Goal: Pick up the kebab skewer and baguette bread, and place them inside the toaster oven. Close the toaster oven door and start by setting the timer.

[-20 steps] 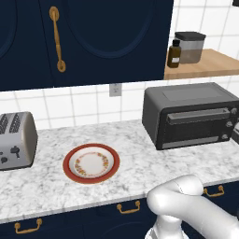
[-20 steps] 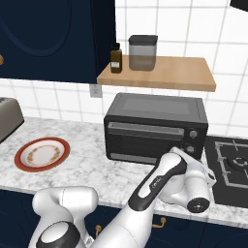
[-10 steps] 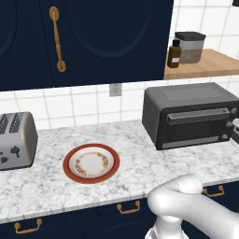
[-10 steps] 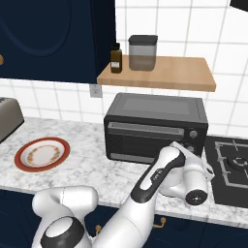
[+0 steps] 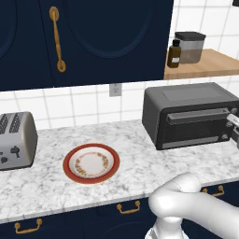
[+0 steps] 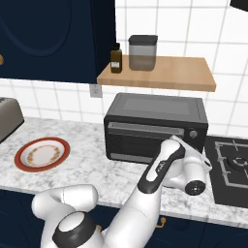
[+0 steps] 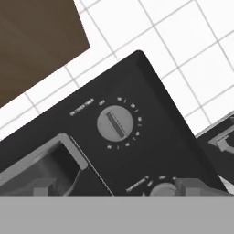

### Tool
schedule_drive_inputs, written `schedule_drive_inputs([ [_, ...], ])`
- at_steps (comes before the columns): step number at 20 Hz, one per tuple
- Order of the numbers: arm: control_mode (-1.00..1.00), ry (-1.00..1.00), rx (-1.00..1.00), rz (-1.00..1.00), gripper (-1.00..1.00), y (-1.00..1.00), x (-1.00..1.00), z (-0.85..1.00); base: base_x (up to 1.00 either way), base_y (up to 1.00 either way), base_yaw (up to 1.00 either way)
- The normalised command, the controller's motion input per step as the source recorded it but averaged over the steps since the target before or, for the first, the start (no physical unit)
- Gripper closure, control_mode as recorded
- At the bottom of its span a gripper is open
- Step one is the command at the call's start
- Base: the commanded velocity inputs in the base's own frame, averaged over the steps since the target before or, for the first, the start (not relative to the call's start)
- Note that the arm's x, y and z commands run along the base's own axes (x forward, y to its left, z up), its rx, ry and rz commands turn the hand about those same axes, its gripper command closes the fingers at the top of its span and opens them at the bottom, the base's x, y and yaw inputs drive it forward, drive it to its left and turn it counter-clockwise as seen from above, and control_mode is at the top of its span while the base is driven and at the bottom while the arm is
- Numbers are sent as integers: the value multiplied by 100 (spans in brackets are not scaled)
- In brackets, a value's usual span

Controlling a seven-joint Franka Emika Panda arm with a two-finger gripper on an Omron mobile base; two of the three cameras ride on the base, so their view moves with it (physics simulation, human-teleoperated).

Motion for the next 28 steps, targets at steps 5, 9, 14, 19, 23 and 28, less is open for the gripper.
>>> schedule_drive_inputs([
  [5,-100,0,1,0,-100,0,0,29,0,0,0],
  [9,-100,0,0,0,-100,0,0,28,0,0,0],
  [14,-100,0,2,0,-100,-8,13,6,0,0,0],
  [19,-100,-1,5,0,-100,-27,8,0,0,0,0],
  [23,-100,-1,1,0,-100,-7,0,0,0,0,0],
  [28,-100,-2,0,0,-100,3,4,0,0,0,0],
])
